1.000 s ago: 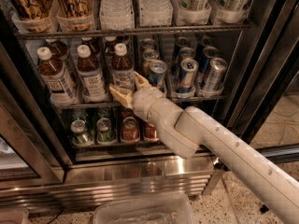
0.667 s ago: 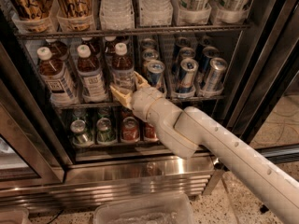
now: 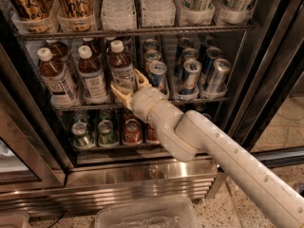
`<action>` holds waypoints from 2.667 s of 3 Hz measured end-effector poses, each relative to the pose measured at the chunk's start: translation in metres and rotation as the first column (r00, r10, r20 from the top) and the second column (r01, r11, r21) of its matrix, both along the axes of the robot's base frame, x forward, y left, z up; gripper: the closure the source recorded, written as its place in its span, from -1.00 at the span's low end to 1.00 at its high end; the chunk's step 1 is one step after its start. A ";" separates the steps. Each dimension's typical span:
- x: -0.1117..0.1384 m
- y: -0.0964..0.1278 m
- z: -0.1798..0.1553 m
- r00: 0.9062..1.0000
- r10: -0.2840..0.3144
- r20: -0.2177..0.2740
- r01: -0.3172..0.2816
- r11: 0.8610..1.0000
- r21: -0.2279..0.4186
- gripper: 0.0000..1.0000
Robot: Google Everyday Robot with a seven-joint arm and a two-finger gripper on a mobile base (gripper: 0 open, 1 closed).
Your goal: Pick blue plastic bottle from middle shelf of fridge
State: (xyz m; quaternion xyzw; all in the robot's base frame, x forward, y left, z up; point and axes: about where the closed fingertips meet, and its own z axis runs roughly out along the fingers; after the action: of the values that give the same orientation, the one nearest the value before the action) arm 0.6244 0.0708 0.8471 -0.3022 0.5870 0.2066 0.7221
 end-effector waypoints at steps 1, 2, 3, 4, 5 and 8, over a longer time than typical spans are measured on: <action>-0.003 -0.001 0.015 0.998 -0.012 0.068 0.012 1.000 0.001 1.00; -0.010 -0.001 0.023 0.993 -0.010 0.115 0.009 1.000 0.009 1.00; -0.019 0.000 0.023 0.989 0.008 0.148 -0.011 1.000 0.019 1.00; -0.027 0.000 0.024 0.986 0.016 0.167 -0.021 0.999 0.025 1.00; -0.031 -0.007 0.025 0.990 0.050 0.134 -0.055 0.998 0.033 1.00; -0.067 0.007 0.064 0.945 0.327 -0.025 -0.327 0.945 -0.024 1.00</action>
Offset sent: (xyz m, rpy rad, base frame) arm -0.0180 -0.0026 0.0318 0.0180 -0.1720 -0.0089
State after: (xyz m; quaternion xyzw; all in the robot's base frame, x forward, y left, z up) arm 0.5576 0.0775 0.9109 -0.4033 0.5390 0.3182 0.6675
